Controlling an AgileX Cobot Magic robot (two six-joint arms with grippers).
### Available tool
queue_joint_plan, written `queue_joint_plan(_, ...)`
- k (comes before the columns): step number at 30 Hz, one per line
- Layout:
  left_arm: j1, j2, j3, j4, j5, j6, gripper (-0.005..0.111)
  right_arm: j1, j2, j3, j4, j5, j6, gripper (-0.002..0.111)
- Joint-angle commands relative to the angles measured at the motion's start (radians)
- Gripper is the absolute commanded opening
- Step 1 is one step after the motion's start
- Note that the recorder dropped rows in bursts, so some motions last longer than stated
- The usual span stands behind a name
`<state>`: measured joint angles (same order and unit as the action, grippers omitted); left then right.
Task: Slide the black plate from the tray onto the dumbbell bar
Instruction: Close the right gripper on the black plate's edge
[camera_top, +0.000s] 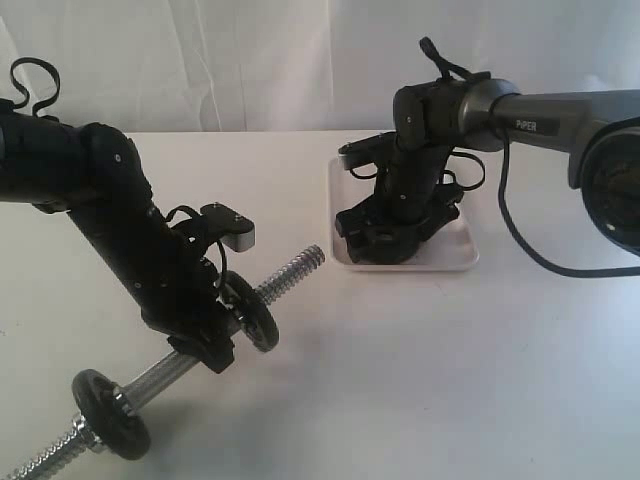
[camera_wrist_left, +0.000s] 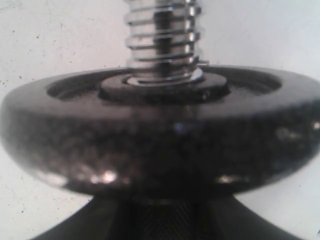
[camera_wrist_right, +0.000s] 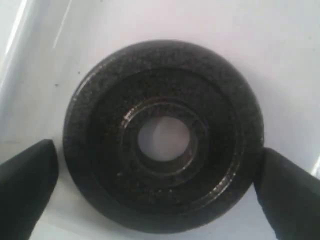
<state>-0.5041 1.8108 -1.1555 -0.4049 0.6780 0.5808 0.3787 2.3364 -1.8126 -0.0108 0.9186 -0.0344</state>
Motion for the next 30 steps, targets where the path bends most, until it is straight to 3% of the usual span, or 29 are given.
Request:
queue_joint_plan(1,-0.004,-0.042,-0.010,-0.089,0.031,-0.005,0.000,-0.001,0.063,0.030,-0.037,0.025,-0.014,0.105)
queue_joint_plan(26,-0.004,-0.042,-0.010,-0.089,0.031,-0.005,0.000,-0.001,0.110,0.029,-0.055,0.002,-0.006,0.105)
queue_joint_plan(30,-0.004,-0.042,-0.010,-0.089,0.031,-0.005,0.000,-0.001,0.122,0.014,-0.069,0.062,-0.006,0.093)
